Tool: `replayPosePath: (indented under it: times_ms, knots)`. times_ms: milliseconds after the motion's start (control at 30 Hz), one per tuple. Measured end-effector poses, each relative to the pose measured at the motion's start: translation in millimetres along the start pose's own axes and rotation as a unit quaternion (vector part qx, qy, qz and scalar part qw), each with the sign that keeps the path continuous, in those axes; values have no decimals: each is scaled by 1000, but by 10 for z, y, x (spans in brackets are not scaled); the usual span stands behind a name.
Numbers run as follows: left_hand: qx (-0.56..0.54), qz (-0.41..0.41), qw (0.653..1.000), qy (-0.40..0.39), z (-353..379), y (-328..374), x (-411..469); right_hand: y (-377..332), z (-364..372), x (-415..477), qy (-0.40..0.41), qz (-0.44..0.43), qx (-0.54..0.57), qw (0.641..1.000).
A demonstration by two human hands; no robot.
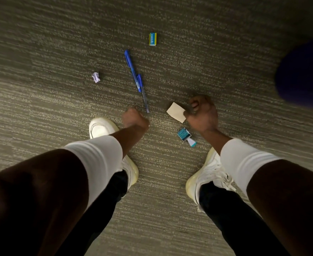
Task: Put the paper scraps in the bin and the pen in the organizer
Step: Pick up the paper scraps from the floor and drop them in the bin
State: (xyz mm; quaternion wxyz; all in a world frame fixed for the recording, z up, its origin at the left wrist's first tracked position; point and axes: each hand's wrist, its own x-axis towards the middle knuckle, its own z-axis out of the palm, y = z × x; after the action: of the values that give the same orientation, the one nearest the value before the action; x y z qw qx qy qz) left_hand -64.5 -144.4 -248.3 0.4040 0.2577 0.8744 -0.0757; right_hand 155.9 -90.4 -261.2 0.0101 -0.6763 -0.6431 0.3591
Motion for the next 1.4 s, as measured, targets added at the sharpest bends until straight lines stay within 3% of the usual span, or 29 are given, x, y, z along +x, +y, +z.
replayPosePath:
  times_ms: [200, 300, 667, 1033, 1400]
  knots:
    - [-2, 44, 998, 40, 70, -10, -84, -195, 198, -13, -86, -55, -75, 992]
    - [16, 61, 997, 46, 67, 11, -148, -236, 228, -61, -77, -62, -73, 992]
    - [-2, 114, 993, 19, -36, -40, -218, 209, -228, -195, 23, 71, -73, 995]
    - [18, 159, 987, 0, 28, 51, -242, 285, -158, -23, 19, 80, -42, 996]
    - [25, 186, 982, -11, -4, -129, -246, 275, -34, 80, 33, 240, 80, 967]
